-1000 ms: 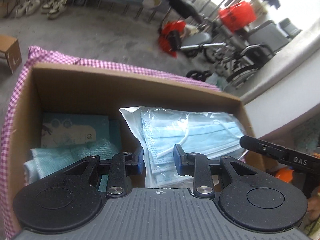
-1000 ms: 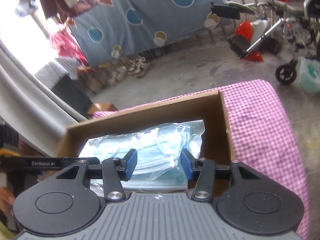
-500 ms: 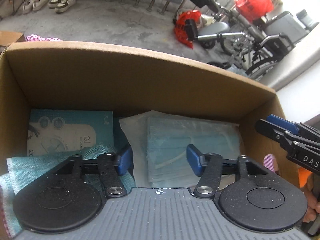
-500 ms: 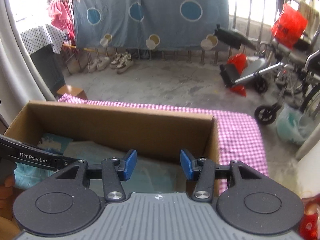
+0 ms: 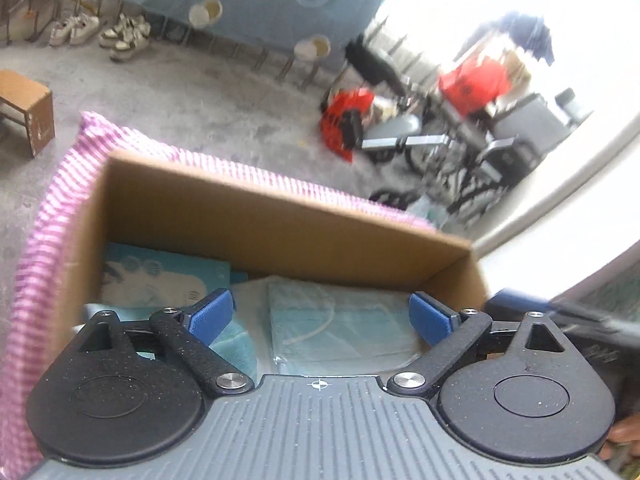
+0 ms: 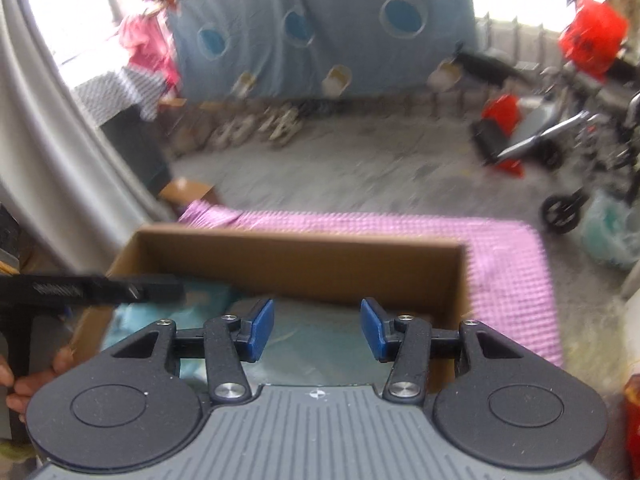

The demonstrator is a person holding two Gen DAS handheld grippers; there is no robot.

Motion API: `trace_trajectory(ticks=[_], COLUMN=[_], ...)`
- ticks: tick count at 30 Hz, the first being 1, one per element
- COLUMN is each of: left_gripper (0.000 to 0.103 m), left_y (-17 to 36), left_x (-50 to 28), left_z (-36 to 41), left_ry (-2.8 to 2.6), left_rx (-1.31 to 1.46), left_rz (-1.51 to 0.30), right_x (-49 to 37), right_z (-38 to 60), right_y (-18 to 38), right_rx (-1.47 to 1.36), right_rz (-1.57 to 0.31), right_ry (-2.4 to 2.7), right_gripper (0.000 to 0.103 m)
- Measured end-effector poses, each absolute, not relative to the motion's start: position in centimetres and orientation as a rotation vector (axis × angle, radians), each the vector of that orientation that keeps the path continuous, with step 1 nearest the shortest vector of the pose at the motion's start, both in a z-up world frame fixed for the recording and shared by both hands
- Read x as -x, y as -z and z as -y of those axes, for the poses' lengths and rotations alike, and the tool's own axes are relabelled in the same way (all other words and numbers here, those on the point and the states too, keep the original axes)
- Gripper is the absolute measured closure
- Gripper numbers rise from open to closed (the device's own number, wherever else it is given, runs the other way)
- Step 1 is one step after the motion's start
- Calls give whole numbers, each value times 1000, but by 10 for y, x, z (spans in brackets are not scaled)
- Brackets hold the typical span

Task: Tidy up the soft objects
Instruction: 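Lower the bagged face masks into the cardboard box and open the right gripper, then move the right gripper back to the bag of cotton swabs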

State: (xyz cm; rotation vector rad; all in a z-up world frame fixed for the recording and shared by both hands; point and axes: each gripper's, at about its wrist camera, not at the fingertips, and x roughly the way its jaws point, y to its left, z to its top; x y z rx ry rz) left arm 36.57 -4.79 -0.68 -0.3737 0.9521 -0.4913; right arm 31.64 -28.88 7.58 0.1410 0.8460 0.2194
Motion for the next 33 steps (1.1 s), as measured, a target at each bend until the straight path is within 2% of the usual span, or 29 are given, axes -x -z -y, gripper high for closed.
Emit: trace_trajectory(ticks=[4,9,14,27,33], left_gripper=[2,0,0,0,0], left_y=[-23,-54,-53,-8,-7], left_x=[-341,-292,-248,-186,-166], left_z=[22,-20,-61,-130,-142], left_ry=[479,453,429,241,217], left_rx=[409,404,460,503,465], left_rz=[-859,-746,-700,-700,-672], right_x=[-337,-368,-390,-400,-378], right_z=[257,230,227,246,264], right_y=[-52,7,49,46,15], right_rx=[-119,-80,-73,-233,-286], right_rz=[-1037,-1289,-1404,-1372,-1304], right_ry=[-301,-308,-245,-186,-189], right_gripper=[52,54,53,54,53])
